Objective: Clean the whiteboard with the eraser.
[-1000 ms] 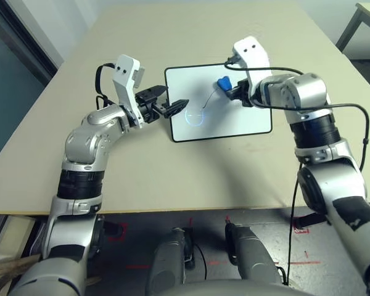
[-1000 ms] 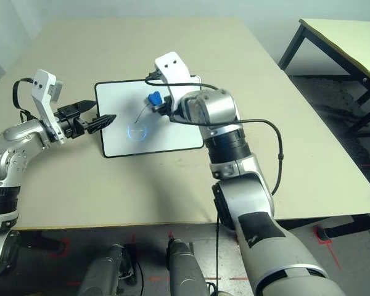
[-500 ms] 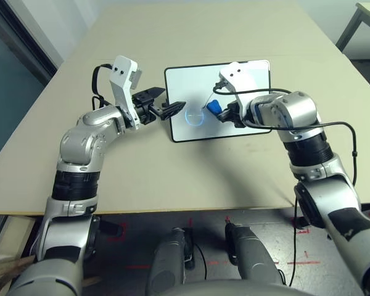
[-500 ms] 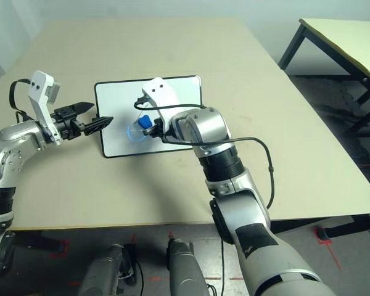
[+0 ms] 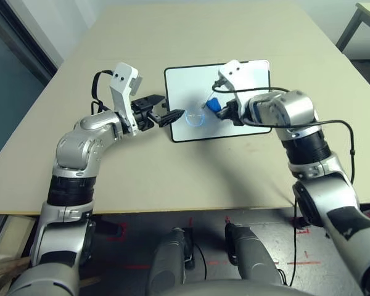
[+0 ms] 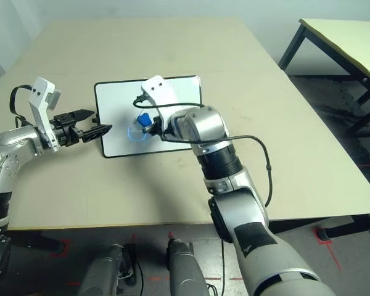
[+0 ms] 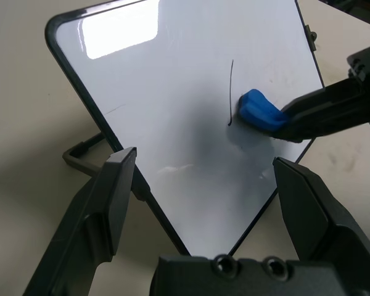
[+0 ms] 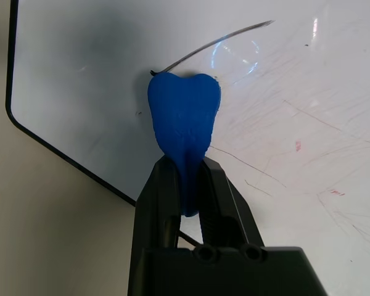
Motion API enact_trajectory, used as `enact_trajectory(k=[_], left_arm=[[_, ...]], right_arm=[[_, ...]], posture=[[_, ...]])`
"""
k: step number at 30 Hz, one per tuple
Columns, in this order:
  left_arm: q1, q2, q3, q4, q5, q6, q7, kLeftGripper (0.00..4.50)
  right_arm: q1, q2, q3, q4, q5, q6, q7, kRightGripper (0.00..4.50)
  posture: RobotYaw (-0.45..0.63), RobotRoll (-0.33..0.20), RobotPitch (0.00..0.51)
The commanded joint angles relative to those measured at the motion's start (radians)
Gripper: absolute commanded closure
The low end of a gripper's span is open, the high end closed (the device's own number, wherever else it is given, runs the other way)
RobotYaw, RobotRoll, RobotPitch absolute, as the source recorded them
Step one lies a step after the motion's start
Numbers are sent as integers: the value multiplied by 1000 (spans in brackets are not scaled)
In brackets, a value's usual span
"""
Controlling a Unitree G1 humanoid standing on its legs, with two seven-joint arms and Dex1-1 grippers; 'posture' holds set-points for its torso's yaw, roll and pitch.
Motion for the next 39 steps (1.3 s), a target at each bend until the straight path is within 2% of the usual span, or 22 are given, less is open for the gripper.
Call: enact_trajectory(k=[1,4,14,17,20,23,32,36,39], left_arm=[[19,8,-4,-18,-12,13,-6,0],[23,7,-6,-21,-14,13,-5,0],[28,8,-3,-35,-24,24,2,0],[29,8,-3,-36,-25,26,3,0],[31,6,-3,-38,-26,27,4,0],[34,4,-4,-42,-27,28,7,0],[36,2,-5,-48,-31,32,11,0],[38,3,-5,-52,-34,37,11,0],[37,4,-5,-54,-36,40,12,0]], right_arm=[[-78,2,-54,113,-31,-103,-38,4116],[-91,10,-53,150,-33,-126,-37,4116],[42,49,38,-64,1,33,-11,4116],[29,39,32,-41,-6,16,-6,4116],[-42,25,-19,79,-31,-72,-23,4116],[-63,28,-33,125,-34,-103,-31,4116],[84,48,48,-73,0,34,-15,4116],[88,46,48,-79,-3,40,-15,4116],[53,45,25,-17,-18,-8,-24,4116]], posture=[[-70,0,162],[-69,0,163],[-61,0,164],[-61,0,164],[-65,0,165],[-68,0,165],[-65,0,169],[-64,0,171],[-65,0,172]])
